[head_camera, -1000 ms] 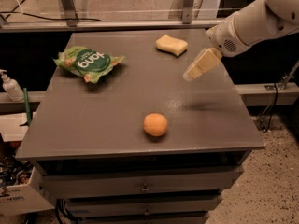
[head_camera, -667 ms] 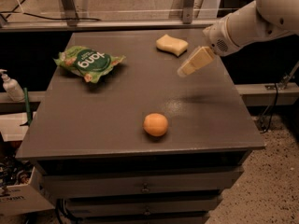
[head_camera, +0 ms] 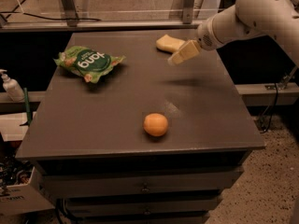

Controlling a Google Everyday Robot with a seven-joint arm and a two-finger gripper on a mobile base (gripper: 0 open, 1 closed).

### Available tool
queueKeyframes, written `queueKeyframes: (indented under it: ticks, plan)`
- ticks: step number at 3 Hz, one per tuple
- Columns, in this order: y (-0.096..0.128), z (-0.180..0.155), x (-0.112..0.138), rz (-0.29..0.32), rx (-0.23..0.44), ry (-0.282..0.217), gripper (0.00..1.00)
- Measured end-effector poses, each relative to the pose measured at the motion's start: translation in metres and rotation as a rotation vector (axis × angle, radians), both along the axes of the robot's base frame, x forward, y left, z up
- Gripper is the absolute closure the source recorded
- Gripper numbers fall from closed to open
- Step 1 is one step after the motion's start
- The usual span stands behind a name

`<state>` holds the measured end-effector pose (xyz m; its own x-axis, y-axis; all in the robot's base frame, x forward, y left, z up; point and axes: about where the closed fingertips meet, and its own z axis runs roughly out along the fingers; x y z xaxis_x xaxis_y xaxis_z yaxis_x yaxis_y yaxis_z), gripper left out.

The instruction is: Pick sponge

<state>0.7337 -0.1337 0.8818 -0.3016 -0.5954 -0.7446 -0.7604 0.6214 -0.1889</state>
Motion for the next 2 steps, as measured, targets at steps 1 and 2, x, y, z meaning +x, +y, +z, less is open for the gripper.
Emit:
queueKeyframes:
  ticks: [1,2]
  plan:
    - [0.004,-0.009,0.031,-0.032,0.017,0.012,0.00]
    - [0.007,-0.021,0.056,-0.047,0.023,0.029,0.00]
